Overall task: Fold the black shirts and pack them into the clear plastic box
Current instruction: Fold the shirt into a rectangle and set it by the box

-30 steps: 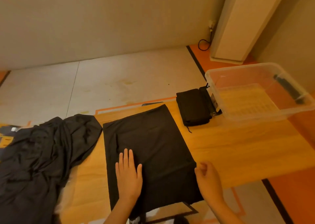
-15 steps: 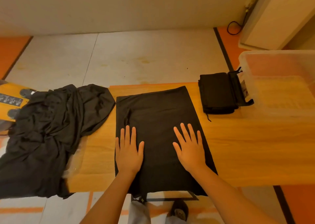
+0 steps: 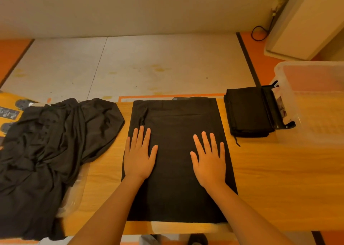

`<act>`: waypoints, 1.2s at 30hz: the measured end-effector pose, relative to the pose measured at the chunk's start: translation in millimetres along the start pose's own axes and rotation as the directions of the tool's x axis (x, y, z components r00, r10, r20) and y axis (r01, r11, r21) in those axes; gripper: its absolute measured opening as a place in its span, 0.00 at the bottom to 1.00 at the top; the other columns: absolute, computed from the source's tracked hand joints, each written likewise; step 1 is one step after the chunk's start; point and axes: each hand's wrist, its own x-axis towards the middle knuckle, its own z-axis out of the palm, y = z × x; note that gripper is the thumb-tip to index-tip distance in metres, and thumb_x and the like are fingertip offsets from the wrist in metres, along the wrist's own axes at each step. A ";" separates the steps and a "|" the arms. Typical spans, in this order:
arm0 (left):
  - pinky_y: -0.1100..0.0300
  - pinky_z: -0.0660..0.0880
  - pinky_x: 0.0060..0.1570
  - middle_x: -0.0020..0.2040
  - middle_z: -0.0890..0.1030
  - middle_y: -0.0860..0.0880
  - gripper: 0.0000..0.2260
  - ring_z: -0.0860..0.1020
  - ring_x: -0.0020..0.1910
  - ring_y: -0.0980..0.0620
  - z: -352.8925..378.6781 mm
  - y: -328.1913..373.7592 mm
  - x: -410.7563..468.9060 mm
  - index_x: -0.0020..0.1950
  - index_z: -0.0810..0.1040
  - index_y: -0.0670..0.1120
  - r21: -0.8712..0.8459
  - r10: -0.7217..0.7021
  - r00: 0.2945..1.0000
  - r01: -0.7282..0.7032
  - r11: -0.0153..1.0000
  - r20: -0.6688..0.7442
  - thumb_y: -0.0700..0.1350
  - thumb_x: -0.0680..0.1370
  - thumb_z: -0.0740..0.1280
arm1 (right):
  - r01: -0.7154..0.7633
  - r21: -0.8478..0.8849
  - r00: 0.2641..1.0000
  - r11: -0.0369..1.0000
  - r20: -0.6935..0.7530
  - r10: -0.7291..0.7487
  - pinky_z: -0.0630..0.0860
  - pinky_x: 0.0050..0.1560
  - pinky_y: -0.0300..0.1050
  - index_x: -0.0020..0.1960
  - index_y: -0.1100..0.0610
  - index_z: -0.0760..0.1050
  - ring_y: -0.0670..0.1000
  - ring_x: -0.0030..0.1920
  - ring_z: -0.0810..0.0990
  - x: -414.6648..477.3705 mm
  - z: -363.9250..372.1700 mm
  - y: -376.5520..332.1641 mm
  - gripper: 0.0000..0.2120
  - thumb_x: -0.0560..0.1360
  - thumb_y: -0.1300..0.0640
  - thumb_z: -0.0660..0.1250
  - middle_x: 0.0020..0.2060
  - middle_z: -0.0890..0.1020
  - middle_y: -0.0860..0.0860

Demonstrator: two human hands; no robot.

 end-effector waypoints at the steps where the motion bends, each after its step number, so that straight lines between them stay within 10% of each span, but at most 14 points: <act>1: 0.53 0.39 0.76 0.79 0.44 0.52 0.30 0.39 0.77 0.54 -2.7 0.4 -0.1 0.78 0.43 0.53 -0.047 0.007 1.000 -0.007 0.999 0.006 0.62 0.78 0.38 | 0.002 0.009 1.000 1.000 0.003 -0.002 0.45 0.74 0.59 0.75 0.47 0.46 0.56 0.77 0.47 0.5 -2.0 -0.2 0.30 0.79 0.41 0.54 0.77 0.54 0.53; 8: 0.52 0.47 0.77 0.79 0.52 0.50 0.27 0.49 0.79 0.53 -32.0 -8.7 -76.4 0.80 0.49 0.48 -0.479 -0.203 0.968 0.110 0.871 -0.148 0.51 0.82 0.53 | 0.146 0.070 0.986 0.987 -0.085 -0.140 0.56 0.73 0.57 0.75 0.50 0.58 0.57 0.75 0.58 -52.1 -13.4 1.0 0.27 0.79 0.44 0.49 0.74 0.64 0.54; 12: 0.42 0.56 0.75 0.79 0.56 0.45 0.31 0.56 0.77 0.45 -21.6 -28.7 -125.8 0.79 0.47 0.49 -0.505 -0.422 0.903 0.330 0.798 -0.077 0.46 0.82 0.61 | 0.137 0.070 0.991 0.988 -0.012 -0.137 0.45 0.74 0.53 0.76 0.50 0.56 0.56 0.76 0.54 -81.1 -4.0 10.3 0.28 0.81 0.42 0.36 0.75 0.63 0.54; 18: 0.58 0.45 0.75 0.79 0.53 0.51 0.30 0.49 0.78 0.55 -2.4 -20.3 -162.9 0.79 0.49 0.51 -0.314 -0.050 0.999 0.043 0.948 -0.014 0.54 0.79 0.53 | 0.129 0.062 0.991 0.990 0.032 -0.131 0.45 0.74 0.53 0.76 0.50 0.55 0.56 0.77 0.51 -94.3 2.9 26.3 0.28 0.81 0.42 0.36 0.75 0.62 0.55; 25: 0.62 0.39 0.75 0.79 0.54 0.50 0.30 0.48 0.78 0.55 7.6 -16.9 -175.1 0.79 0.50 0.50 -0.259 -0.090 0.996 0.088 0.962 0.005 0.63 0.81 0.41 | 0.196 0.090 0.977 0.977 0.071 -0.202 0.47 0.74 0.53 0.76 0.50 0.55 0.54 0.77 0.50 -122.8 2.9 33.3 0.27 0.81 0.41 0.37 0.74 0.64 0.54; 36: 0.50 0.45 0.74 0.80 0.51 0.48 0.39 0.51 0.78 0.46 1.0 -28.1 -206.7 0.80 0.50 0.49 -0.039 0.043 0.996 -0.040 0.998 0.075 0.71 0.76 0.51 | 0.298 0.106 0.914 0.949 0.256 -0.315 0.46 0.73 0.51 0.76 0.50 0.60 0.55 0.76 0.55 -157.4 -2.8 57.0 0.39 0.74 0.27 0.44 0.75 0.63 0.54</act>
